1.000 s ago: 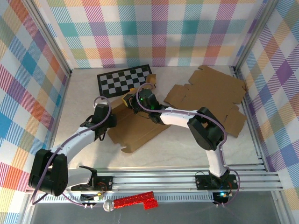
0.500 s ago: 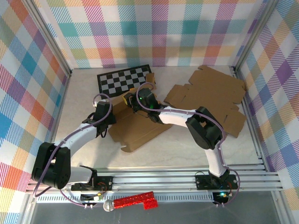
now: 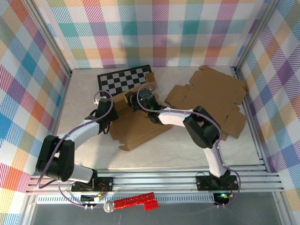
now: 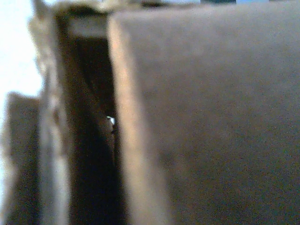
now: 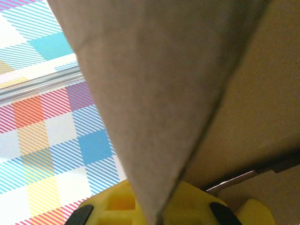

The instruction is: Fold the paper box

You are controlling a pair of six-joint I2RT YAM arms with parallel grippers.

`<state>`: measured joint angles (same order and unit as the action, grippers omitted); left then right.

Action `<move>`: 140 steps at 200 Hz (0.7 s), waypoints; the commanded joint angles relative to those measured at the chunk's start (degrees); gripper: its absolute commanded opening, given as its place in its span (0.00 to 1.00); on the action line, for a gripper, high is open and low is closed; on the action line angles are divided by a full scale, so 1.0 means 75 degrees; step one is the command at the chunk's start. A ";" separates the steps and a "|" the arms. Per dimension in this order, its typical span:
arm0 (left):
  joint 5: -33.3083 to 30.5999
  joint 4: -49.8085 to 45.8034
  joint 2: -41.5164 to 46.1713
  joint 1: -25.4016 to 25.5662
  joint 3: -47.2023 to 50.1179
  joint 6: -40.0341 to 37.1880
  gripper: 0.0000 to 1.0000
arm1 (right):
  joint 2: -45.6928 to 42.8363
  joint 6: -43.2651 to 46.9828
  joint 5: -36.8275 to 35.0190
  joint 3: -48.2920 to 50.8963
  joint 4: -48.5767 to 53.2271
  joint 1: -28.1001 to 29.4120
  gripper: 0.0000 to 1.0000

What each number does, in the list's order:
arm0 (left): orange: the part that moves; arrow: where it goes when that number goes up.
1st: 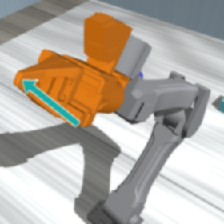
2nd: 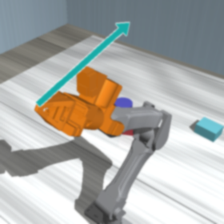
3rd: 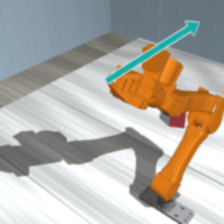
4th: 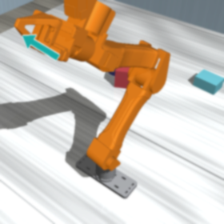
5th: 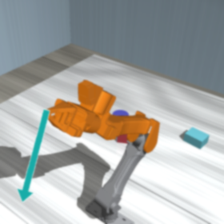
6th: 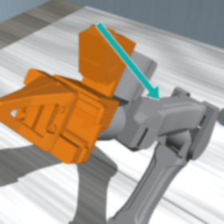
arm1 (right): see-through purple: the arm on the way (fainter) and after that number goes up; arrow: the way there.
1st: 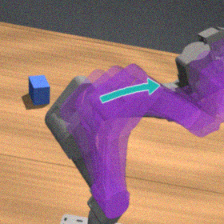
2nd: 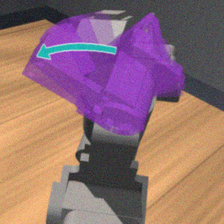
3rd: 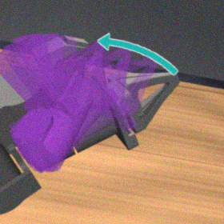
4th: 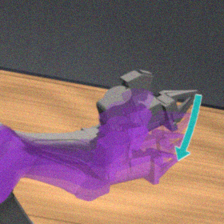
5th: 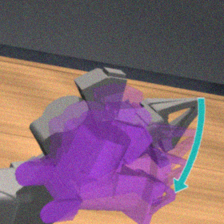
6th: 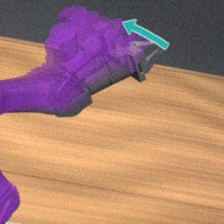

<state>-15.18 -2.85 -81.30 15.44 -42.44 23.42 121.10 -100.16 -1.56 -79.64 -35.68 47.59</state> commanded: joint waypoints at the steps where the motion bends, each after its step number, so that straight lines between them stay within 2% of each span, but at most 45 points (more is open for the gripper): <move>1: 0.0234 -0.0112 -0.0450 -0.0119 -0.0034 0.0204 0.35 | 0.0513 -0.0369 0.0559 0.0423 0.1049 0.0135 0.00; 24: 0.0251 -0.0086 -0.0629 -0.0171 -0.0055 0.0284 0.30 | 0.0471 -0.0390 0.0522 0.0404 0.1148 0.0135 0.00; 50: 0.0134 0.0018 -0.0601 -0.0172 -0.0055 0.0396 0.06 | 0.0466 -0.0403 0.0519 0.0354 0.1174 0.0125 0.00; 59: 0.0047 0.0052 -0.0565 -0.0172 -0.0036 0.0433 0.00 | 0.0448 -0.0403 0.0522 0.0330 0.1223 0.0117 0.00; 122: -0.0174 -0.0104 -0.0379 -0.0172 -0.0222 0.0456 0.00 | 0.0311 -0.0497 0.0490 0.0130 0.1540 0.0129 0.00; 130: -0.0207 -0.0190 -0.0344 -0.0172 -0.0259 0.0463 0.00 | 0.0234 -0.0480 0.0447 0.0109 0.1607 0.0127 0.07; 140: -0.0220 -0.0360 -0.0291 -0.0172 -0.0365 0.0452 0.00 | 0.0110 -0.0456 0.0390 0.0095 0.1770 0.0123 0.21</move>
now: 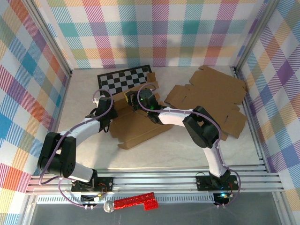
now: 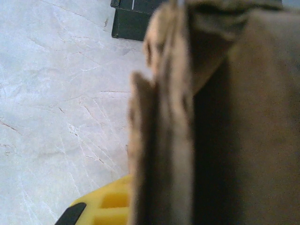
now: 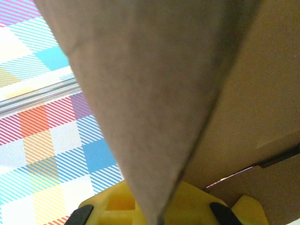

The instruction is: Fold the paper box

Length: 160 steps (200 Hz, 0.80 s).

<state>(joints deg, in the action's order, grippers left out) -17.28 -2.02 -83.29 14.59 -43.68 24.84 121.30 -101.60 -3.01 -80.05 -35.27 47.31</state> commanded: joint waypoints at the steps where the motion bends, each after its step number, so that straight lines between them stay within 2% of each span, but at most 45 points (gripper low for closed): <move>1: 0.0063 -0.0493 -0.0021 -0.0059 -0.0211 0.0262 0.00 | 0.0077 -0.0261 0.0580 0.0150 0.1732 0.0161 0.23; 19: 0.0107 -0.0930 0.0124 -0.0073 -0.0462 0.0236 0.00 | -0.0315 0.0086 0.0553 0.0065 0.2265 0.0106 0.50; 30: 0.0255 -0.1238 0.0220 -0.0121 -0.0652 0.0206 0.00 | -0.0639 0.0405 0.0554 -0.0057 0.2892 0.0029 0.64; 45: 0.0567 -0.1622 0.0350 -0.0247 -0.0927 0.0157 0.00 | -0.1183 0.0906 0.0503 -0.0218 0.3747 -0.0097 0.76; 64: 0.0969 -0.2421 0.0429 -0.0455 -0.1402 0.0098 0.00 | -0.1864 0.1539 0.0451 -0.0641 0.5299 -0.0326 0.86; 81: 0.1458 -0.3030 0.0400 -0.0650 -0.1891 -0.0002 0.00 | -0.2365 0.2004 0.0473 -0.0968 0.6373 -0.0553 0.91; 104: 0.2012 -0.3834 0.0273 -0.0887 -0.2510 -0.0169 0.00 | -0.2868 0.2288 0.0814 -0.1135 0.7183 -0.0933 0.91; 137: 0.2312 -0.4867 0.0091 -0.1063 -0.3407 -0.0268 0.00 | -0.3717 0.3360 0.0809 -0.1180 0.7651 -0.1504 0.89; 160: 0.2416 -0.5286 0.0049 -0.1057 -0.3821 -0.0256 0.00 | -0.3970 0.4570 0.0840 -0.1878 0.8506 -0.2042 0.84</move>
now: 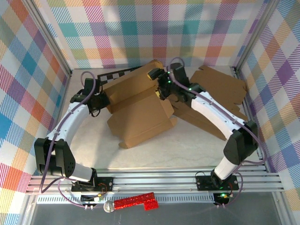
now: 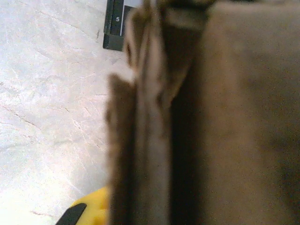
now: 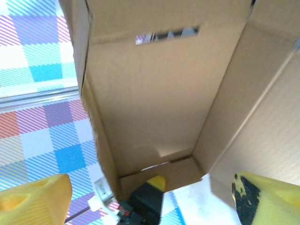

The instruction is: Fold the paper box

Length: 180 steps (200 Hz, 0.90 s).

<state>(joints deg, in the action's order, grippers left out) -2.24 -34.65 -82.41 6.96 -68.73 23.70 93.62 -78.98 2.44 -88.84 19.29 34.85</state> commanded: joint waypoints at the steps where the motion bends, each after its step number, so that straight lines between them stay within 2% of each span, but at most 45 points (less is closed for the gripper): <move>1: 0.0419 -0.0958 -0.0071 -0.0045 -0.0499 -0.0103 0.00 | -0.0288 0.1601 0.0118 -0.0735 0.1275 -0.0405 0.84; 14: 0.0469 -0.1187 -0.0124 -0.0049 -0.0654 -0.0102 0.00 | -0.0354 0.2084 0.0097 -0.1056 0.1607 -0.0646 0.78; 18: 0.0492 -0.1212 -0.0123 -0.0037 -0.0666 -0.0108 0.00 | -0.0375 0.2188 0.0097 -0.1115 0.1614 -0.0714 0.73; 38: 0.0582 -0.1282 -0.0041 -0.0035 -0.0645 -0.0123 0.00 | -0.0327 0.2332 0.0106 -0.1402 0.1621 -0.0891 0.60; 53: 0.0699 -0.1343 -0.0018 -0.0038 -0.0685 -0.0152 0.00 | -0.0103 0.2441 0.0098 -0.1697 0.1636 -0.0909 0.54; 66: 0.0809 -0.1368 -0.0015 -0.0037 -0.0735 -0.0163 0.00 | 0.0196 0.2507 0.0152 -0.1997 0.1638 -0.0926 0.43; 76: 0.0912 -0.1390 -0.0059 -0.0034 -0.0800 -0.0176 0.00 | 0.0405 0.2652 0.0168 -0.2254 0.1621 -0.0921 0.40; 108: 0.1256 -0.1418 -0.0264 -0.0047 -0.0977 -0.0067 0.00 | 0.1183 0.3006 0.0158 -0.3362 0.2464 -0.0925 0.41; 129: 0.1805 -0.1143 -0.0355 -0.0157 -0.0963 0.0184 0.00 | 0.1004 0.3195 0.0012 -0.3309 0.2625 -0.1033 0.59; 139: 0.2135 -0.0922 -0.0387 -0.0249 -0.0890 0.0335 0.00 | 0.0826 0.3321 -0.0075 -0.3235 0.2744 -0.1123 0.65; 160: 0.3091 -0.0309 -0.0489 -0.0530 -0.0696 0.0775 0.00 | 0.0438 0.3765 -0.0029 -0.2996 0.3149 -0.1371 0.64; 180: 0.3551 -0.0057 -0.0628 -0.0600 -0.0708 0.0944 0.00 | 0.0141 0.4351 0.0182 -0.2584 0.3450 -0.1624 0.63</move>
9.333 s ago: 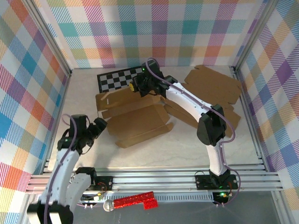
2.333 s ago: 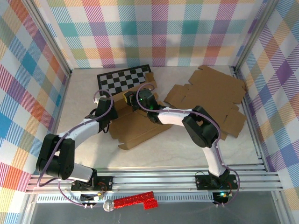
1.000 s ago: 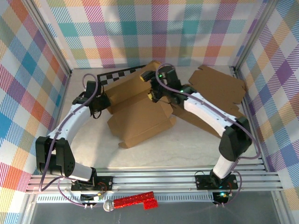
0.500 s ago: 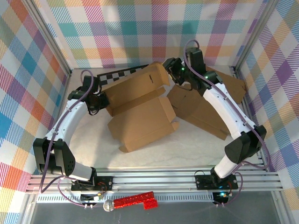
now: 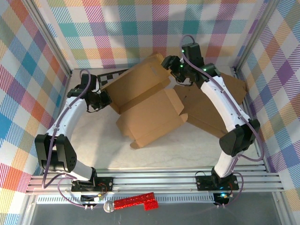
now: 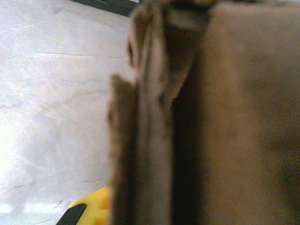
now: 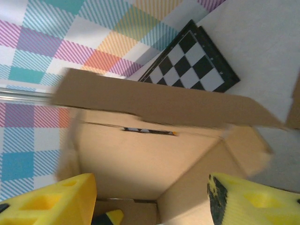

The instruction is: Fold the paper box

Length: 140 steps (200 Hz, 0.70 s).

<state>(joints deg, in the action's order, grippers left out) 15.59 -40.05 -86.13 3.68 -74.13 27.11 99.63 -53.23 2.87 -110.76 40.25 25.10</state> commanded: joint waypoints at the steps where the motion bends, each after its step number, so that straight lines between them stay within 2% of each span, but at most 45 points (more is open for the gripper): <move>1: 0.1181 0.0664 -0.0137 -0.0163 0.0008 0.0494 0.00 | -0.0668 0.0955 0.0145 0.0358 0.0668 -0.0330 0.63; 17: 0.1440 0.0756 -0.0239 -0.0175 -0.0039 0.0544 0.00 | -0.0705 0.1263 0.0514 0.0669 0.0784 -0.0584 0.61; 37: 0.1591 0.0760 -0.0326 -0.0175 -0.0073 0.0507 0.00 | -0.0683 0.1777 0.0919 0.0970 0.0302 -0.0809 0.60; 94: 0.1823 0.0805 -0.0341 -0.0172 0.0050 0.0483 0.00 | 0.0277 0.2340 0.1253 0.0093 0.0308 -0.0960 0.54; 140: 0.1905 0.0758 -0.0332 -0.0175 0.0087 0.0439 0.00 | 0.0611 0.2031 0.2009 -0.0151 -0.0211 -0.0907 0.39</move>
<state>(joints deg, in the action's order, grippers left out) 27.44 -35.57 -88.68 2.81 -74.06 30.04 103.48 -38.15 13.45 -109.06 41.47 18.26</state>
